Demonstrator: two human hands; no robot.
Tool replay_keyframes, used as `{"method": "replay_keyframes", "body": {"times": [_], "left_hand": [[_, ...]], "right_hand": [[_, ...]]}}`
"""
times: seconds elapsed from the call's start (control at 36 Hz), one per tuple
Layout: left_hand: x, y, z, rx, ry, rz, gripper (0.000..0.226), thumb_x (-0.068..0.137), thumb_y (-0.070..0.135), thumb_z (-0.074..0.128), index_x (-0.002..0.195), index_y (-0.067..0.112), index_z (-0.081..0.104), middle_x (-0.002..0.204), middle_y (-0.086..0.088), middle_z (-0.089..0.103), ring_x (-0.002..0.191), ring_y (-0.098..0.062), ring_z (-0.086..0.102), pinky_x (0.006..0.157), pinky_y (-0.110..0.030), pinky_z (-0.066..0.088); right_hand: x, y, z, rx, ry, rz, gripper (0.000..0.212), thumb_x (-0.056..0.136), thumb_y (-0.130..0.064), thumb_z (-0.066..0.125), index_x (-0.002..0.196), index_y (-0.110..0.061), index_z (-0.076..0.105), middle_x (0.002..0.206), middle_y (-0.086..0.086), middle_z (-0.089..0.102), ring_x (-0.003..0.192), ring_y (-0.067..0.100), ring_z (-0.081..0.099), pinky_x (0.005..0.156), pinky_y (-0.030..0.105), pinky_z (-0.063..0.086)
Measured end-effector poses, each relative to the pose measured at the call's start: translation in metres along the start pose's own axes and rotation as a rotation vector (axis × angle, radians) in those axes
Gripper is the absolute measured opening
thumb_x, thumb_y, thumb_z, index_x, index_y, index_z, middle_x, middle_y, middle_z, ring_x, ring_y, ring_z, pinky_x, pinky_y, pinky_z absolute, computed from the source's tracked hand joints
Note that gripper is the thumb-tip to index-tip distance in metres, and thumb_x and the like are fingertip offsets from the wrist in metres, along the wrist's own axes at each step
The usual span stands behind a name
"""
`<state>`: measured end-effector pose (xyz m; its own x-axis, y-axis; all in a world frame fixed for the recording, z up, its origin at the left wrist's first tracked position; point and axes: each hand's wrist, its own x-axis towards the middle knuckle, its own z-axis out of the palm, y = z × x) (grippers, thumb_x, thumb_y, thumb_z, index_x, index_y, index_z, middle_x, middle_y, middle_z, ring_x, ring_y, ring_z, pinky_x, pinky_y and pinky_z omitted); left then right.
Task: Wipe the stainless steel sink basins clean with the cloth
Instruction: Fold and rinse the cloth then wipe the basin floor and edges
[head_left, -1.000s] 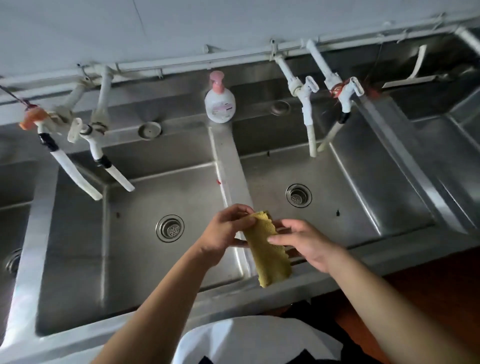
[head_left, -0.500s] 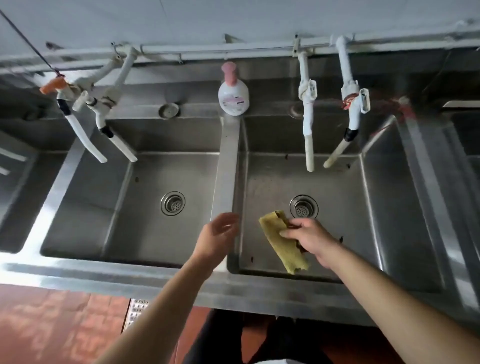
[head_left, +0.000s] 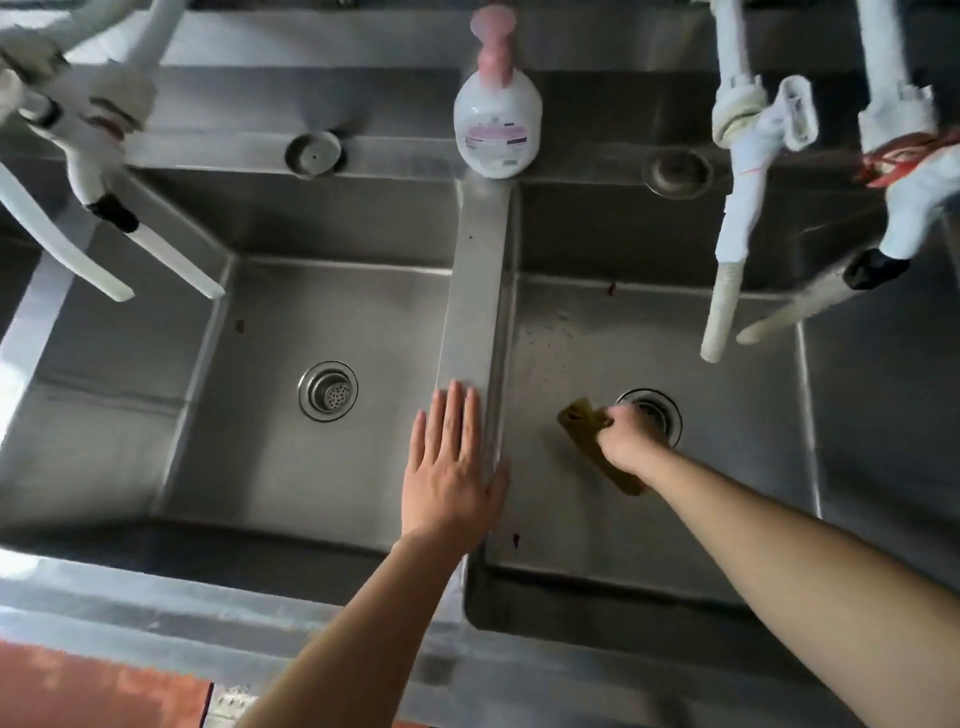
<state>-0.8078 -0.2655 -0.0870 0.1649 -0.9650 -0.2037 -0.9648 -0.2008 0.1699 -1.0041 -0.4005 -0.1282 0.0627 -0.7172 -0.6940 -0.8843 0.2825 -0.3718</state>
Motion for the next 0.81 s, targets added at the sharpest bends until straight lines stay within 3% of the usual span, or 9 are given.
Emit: {"method": "replay_keyframes", "body": {"times": [0.11,0.19,0.33,0.39,0.47,0.56,0.67,0.81], "left_hand": [[-0.002,-0.002,0.005,-0.056,0.087,0.039,0.078,0.098,0.049,0.036,0.158,0.009,0.007,0.165,-0.012,0.007,0.154,-0.026,0.0,0.125,-0.044,0.005],[-0.004,-0.002,0.005,-0.09,0.117,0.055,0.077,0.096,0.045,0.042,0.157,0.006,0.016,0.165,-0.013,0.014,0.153,-0.028,0.006,0.124,-0.046,0.013],[-0.002,-0.002,0.006,-0.083,0.153,0.044,0.078,0.092,0.043,0.05,0.156,0.007,0.022,0.164,-0.011,0.018,0.153,-0.029,0.011,0.122,-0.049,0.016],[-0.002,-0.001,0.007,-0.095,0.172,0.038,0.078,0.092,0.042,0.05,0.156,0.009,0.022,0.164,-0.009,0.019,0.153,-0.028,0.013,0.122,-0.049,0.017],[-0.002,-0.001,0.009,-0.114,0.199,0.027,0.078,0.09,0.04,0.052,0.156,0.01,0.023,0.164,-0.007,0.019,0.152,-0.027,0.015,0.121,-0.051,0.02],[-0.001,-0.001,0.009,-0.119,0.209,0.018,0.078,0.088,0.038,0.055,0.156,0.011,0.026,0.164,-0.006,0.021,0.152,-0.026,0.016,0.12,-0.052,0.022],[-0.001,0.0,0.005,-0.121,0.184,0.004,0.079,0.087,0.037,0.056,0.155,0.01,0.027,0.163,-0.008,0.022,0.152,-0.026,0.016,0.119,-0.054,0.024],[-0.002,0.0,0.001,-0.112,0.136,-0.003,0.084,0.084,0.037,0.056,0.156,0.011,0.023,0.164,-0.008,0.019,0.153,-0.026,0.011,0.121,-0.052,0.021]], "right_hand": [[0.064,-0.026,-0.002,-0.111,0.096,-0.058,0.028,0.095,-0.018,0.055,0.121,-0.02,0.067,0.118,0.012,0.067,0.104,0.035,0.065,0.082,0.034,0.05],[0.108,-0.049,-0.008,-0.171,0.211,-0.129,0.025,0.094,-0.03,0.059,0.115,-0.023,0.07,0.116,0.011,0.068,0.104,0.035,0.064,0.088,0.037,0.05],[0.176,-0.086,-0.009,-0.407,0.485,-0.325,0.035,0.095,-0.013,0.05,0.128,-0.014,0.062,0.129,0.019,0.056,0.12,0.039,0.052,0.1,0.048,0.044],[0.197,-0.097,-0.003,-0.424,0.515,-0.351,0.038,0.094,-0.012,0.052,0.13,-0.015,0.061,0.132,0.02,0.054,0.124,0.041,0.048,0.102,0.053,0.038],[0.224,-0.104,0.015,-0.415,0.365,-0.356,0.034,0.096,-0.013,0.048,0.127,-0.011,0.062,0.13,0.021,0.058,0.123,0.041,0.051,0.105,0.051,0.036],[0.229,-0.098,0.04,-0.382,0.297,-0.244,0.038,0.096,-0.02,0.047,0.132,-0.015,0.056,0.129,0.017,0.058,0.119,0.039,0.055,0.1,0.049,0.041],[0.181,-0.068,0.073,-0.41,0.227,-0.375,0.048,0.083,-0.01,0.059,0.13,-0.017,0.06,0.123,0.017,0.055,0.112,0.039,0.052,0.086,0.043,0.045],[0.115,-0.022,0.106,-0.433,0.056,-0.439,0.048,0.089,-0.011,0.053,0.135,-0.024,0.058,0.124,0.017,0.055,0.112,0.037,0.051,0.089,0.039,0.043]]}}
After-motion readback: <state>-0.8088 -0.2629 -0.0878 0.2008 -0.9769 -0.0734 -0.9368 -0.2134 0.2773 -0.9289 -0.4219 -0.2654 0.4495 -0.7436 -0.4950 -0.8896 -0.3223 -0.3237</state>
